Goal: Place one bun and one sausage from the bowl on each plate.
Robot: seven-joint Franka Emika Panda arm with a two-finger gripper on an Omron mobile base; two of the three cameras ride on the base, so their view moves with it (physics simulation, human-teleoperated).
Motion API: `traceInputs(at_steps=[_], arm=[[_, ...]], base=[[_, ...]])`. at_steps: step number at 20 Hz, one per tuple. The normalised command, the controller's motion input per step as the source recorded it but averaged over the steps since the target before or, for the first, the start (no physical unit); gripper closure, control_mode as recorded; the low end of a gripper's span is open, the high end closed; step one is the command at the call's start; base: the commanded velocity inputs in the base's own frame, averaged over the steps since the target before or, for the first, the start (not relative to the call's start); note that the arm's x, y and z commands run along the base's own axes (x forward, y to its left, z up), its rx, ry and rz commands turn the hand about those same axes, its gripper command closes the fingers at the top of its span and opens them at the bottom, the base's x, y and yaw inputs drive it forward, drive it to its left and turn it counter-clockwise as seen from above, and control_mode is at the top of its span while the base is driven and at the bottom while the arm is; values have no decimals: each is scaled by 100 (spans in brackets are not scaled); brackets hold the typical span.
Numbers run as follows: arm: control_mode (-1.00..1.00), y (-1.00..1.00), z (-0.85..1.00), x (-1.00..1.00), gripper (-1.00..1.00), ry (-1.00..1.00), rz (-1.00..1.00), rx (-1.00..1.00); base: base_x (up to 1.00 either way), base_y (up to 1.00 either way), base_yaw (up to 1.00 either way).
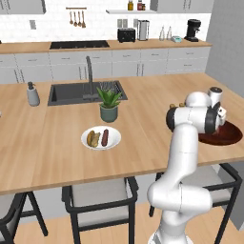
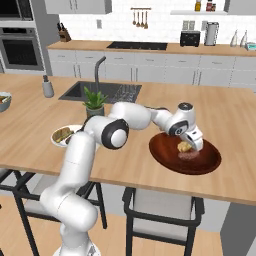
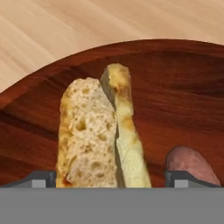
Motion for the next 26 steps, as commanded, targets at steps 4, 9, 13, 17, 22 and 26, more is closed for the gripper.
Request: traceInputs(at_steps=[4,9,13,17,22,26], arm=[[-100,49,-31,-19,-100,0,17,0],[-100,50,-23,-54,-100,0,17,0],[-100,31,-39,-10,100,6,9,0],[-100,6,22,-6,100,-3,1,0],[-100,0,97,-69,100,-18,0,5],[-100,7,100,-94,100,-11,0,8]], base=[[0,0,0],[0,0,0],[0,0,0],[0,0,0],[0,0,0],[0,0,0]])
